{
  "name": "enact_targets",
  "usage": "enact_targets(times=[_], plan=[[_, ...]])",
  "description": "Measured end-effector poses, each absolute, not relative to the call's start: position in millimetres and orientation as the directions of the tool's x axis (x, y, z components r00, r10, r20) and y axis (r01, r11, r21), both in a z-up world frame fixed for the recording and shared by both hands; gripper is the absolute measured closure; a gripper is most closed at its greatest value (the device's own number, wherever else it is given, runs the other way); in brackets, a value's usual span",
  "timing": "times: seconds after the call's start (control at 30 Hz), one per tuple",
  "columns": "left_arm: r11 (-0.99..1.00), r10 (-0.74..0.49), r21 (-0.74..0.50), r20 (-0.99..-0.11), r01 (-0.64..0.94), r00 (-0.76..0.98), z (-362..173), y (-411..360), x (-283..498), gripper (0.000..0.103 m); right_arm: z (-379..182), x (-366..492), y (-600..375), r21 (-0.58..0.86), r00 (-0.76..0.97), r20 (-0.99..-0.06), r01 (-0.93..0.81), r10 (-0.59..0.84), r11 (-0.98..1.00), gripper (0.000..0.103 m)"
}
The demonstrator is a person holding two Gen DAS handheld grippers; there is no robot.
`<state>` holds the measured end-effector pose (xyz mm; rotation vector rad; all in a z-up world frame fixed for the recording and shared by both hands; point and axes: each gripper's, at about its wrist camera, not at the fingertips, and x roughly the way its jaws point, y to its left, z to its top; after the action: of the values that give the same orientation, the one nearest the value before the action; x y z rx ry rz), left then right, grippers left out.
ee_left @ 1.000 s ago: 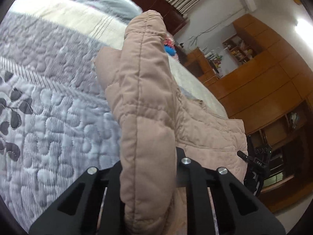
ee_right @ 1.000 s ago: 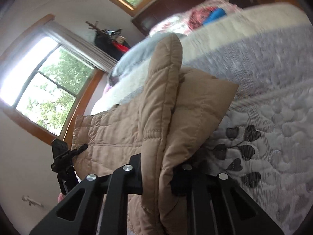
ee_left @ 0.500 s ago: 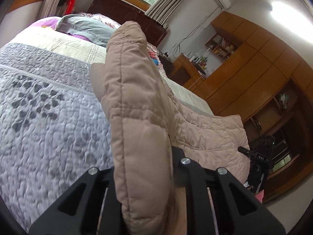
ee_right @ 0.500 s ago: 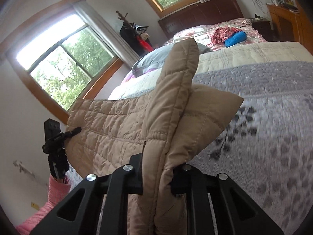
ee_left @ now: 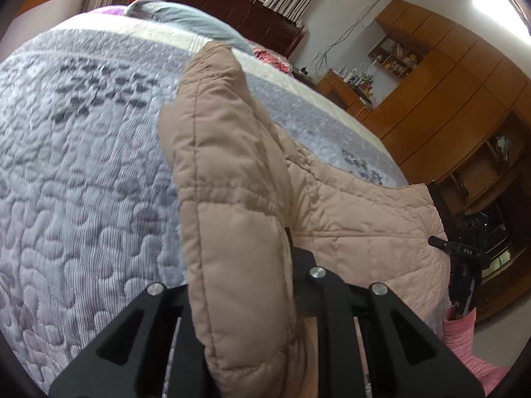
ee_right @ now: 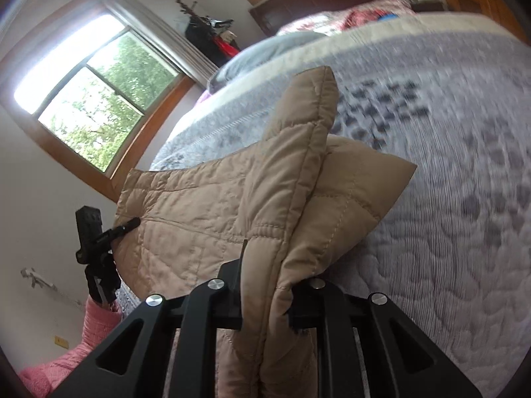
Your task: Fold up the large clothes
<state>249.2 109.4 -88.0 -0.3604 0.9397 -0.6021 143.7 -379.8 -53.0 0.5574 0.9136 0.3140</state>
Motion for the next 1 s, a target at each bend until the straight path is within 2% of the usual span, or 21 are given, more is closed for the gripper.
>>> enact_targets(times=[0.2,0.37,0.43,0.5,0.53,0.6,0.8,0.9,1.0], plan=[[0.76,-0.648,-0.572,-0.635,0.308,0.419,-130,118,259,0.077,-96,153,-389,0.619,0.55,-0.663,0.023,0.507,0.785,0.082],[0.777,-0.628,-0.551,-0.647,0.303,0.432,-131,117,257,0.073,-119,158,-398,0.669,0.545,-0.634,0.031,0.548,0.743,0.078],[0.778,-0.626,-0.556,-0.651,0.291,0.429,-129,118,256,0.069,-118,158,-400,0.663,0.545,-0.638,0.03,0.543,0.748,0.072],[0.784,-0.615,-0.57,-0.664,0.244,0.425,-124,122,254,0.06,-114,156,-403,0.655,0.551,-0.644,0.039,0.531,0.754,0.065],[0.796,-0.599,-0.561,-0.674,0.229,0.432,-119,124,250,0.059,-110,153,-403,0.636,0.557,-0.656,0.047,0.508,0.77,0.058],[0.836,-0.541,-0.507,-0.693,0.211,0.477,-104,132,239,0.054,-99,141,-403,0.576,0.573,-0.69,0.067,0.442,0.814,0.053],[0.934,-0.351,-0.316,-0.719,0.168,0.6,-47,145,194,0.054,-59,104,-398,0.406,0.593,-0.758,0.102,0.272,0.908,0.054],[0.965,-0.26,-0.209,-0.73,0.155,0.632,-29,129,173,0.054,-34,85,-374,0.295,0.604,-0.774,0.08,0.189,0.952,0.061],[0.967,-0.254,-0.171,-0.723,0.189,0.643,-22,105,159,0.054,-26,74,-347,0.264,0.584,-0.787,0.031,0.197,0.964,0.067]])
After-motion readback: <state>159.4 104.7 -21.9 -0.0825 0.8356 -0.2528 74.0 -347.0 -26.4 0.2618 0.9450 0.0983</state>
